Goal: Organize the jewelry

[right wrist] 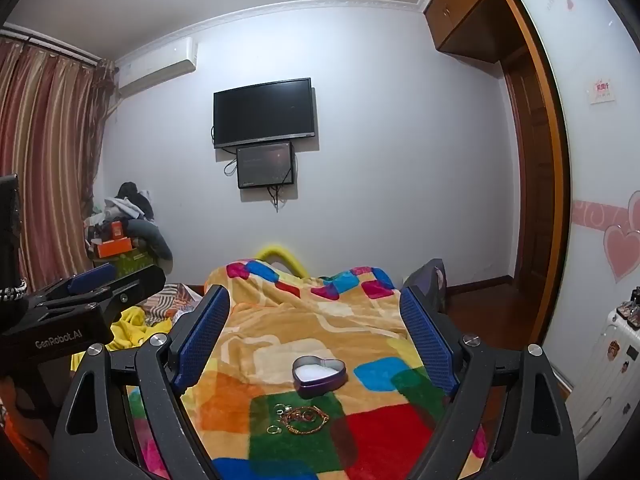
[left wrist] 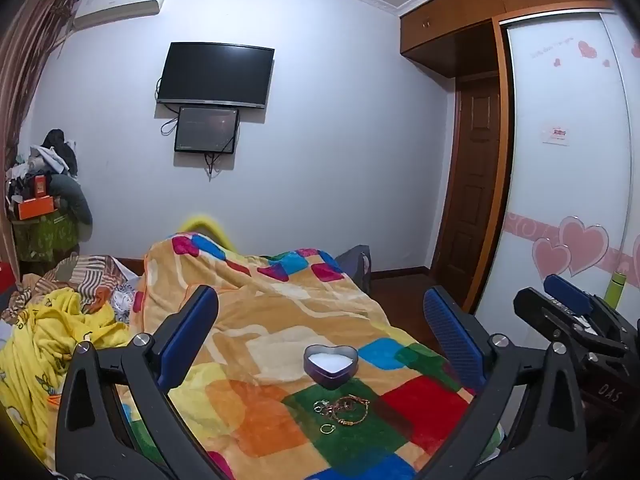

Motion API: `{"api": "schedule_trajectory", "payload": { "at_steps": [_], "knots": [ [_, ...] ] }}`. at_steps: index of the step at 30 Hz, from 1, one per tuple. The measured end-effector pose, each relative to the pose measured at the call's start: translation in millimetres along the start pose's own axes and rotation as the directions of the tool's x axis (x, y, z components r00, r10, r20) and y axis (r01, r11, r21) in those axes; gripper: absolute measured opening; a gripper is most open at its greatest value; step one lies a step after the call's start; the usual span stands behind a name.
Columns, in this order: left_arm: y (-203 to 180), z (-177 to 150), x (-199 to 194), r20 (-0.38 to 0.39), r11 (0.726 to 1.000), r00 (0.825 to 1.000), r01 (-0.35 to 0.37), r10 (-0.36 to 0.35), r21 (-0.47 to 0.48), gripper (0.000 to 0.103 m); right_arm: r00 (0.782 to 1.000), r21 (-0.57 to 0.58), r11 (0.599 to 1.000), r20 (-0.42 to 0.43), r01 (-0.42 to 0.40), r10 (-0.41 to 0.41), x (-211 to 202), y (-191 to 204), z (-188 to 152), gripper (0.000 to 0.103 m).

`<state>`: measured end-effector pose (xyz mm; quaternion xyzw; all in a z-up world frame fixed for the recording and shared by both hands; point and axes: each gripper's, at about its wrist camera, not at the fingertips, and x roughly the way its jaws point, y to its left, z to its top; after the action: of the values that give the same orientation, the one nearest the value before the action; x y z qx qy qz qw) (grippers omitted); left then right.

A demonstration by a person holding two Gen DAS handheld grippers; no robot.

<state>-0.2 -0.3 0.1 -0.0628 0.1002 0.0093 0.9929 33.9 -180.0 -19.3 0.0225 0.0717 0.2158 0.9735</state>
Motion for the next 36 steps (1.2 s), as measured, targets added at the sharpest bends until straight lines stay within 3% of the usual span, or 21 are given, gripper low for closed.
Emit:
{"api": "schedule_trajectory", "payload": {
  "at_steps": [8,14,36],
  "knots": [
    [16.3,-7.2,-0.3,-0.007,0.999,1.000,0.000,0.000,-0.042,0.103,1.000,0.006,1.000,-0.005,0.000,0.000,1.2,-0.5,-0.3,0.085],
    [10.7,-8.8,8.7,-0.030,1.000,0.999,-0.026,0.026,-0.005,0.103,1.000,0.007,1.000,-0.018,0.003,-0.002,2.8,2.7,-4.5,0.085],
    [16.2,-9.1,13.8,-0.060,0.999,0.997,-0.041,0.039,-0.028,0.103,0.999,0.009,1.000,-0.037,0.001,0.000,7.2,0.8,-5.6,0.085]
  ]
}}
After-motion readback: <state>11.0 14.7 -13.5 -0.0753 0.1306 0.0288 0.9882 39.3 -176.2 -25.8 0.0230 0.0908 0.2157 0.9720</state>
